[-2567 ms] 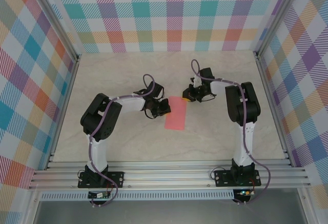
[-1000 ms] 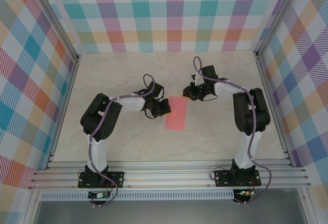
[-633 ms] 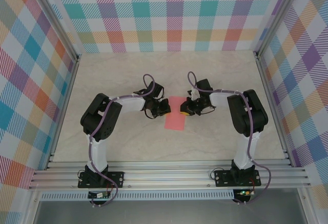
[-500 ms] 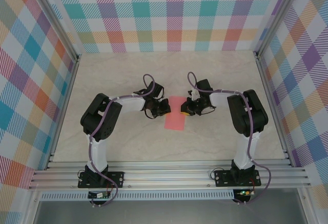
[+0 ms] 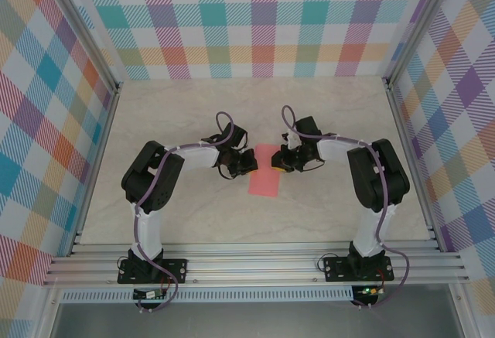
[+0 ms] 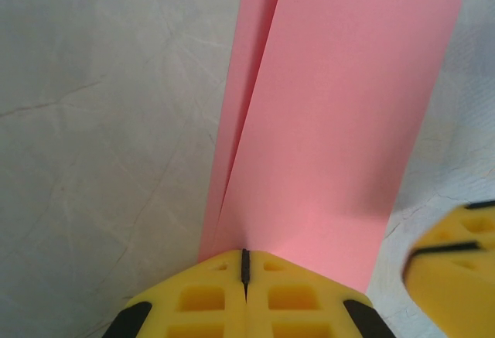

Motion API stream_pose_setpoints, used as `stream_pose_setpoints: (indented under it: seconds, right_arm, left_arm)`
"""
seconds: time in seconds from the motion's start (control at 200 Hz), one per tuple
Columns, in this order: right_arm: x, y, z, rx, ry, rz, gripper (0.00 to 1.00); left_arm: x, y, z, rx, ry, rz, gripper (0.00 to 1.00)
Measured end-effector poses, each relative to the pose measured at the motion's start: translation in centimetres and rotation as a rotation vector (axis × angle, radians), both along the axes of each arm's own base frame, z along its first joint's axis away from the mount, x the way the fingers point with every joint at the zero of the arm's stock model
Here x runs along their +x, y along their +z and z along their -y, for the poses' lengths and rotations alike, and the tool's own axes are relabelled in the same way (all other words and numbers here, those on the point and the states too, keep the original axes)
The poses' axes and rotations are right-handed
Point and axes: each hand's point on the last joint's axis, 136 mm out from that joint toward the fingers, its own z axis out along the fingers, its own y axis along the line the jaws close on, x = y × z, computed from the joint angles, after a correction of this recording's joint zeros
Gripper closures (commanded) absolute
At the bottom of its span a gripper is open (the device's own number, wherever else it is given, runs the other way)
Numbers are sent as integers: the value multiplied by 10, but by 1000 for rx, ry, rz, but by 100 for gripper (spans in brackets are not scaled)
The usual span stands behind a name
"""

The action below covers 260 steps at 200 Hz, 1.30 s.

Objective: Fold a paper plane with a square sheet of paper (pick it up from the middle)
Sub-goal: Fold the square sheet of paper in half at the center of the table.

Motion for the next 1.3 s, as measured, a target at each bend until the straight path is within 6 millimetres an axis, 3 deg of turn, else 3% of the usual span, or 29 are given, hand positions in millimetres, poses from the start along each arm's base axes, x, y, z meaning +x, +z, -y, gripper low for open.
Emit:
stream_pose_setpoints:
  seconds: [0.125, 0.37, 0.595, 1.3]
  right_arm:
    - [-6, 8, -9, 22, 26, 22, 87]
    - [-36, -18, -6, -9, 44, -53, 87]
    - [-43, -31, -2, -27, 43, -79, 87]
    - [-50, -12, -15, 3, 71, -42, 88]
  left_arm:
    - [0, 0, 0, 0, 0, 0, 100]
    - [0, 0, 0, 0, 0, 0, 100]
    - [0, 0, 0, 0, 0, 1, 100]
    - [0, 0, 0, 0, 0, 1, 100]
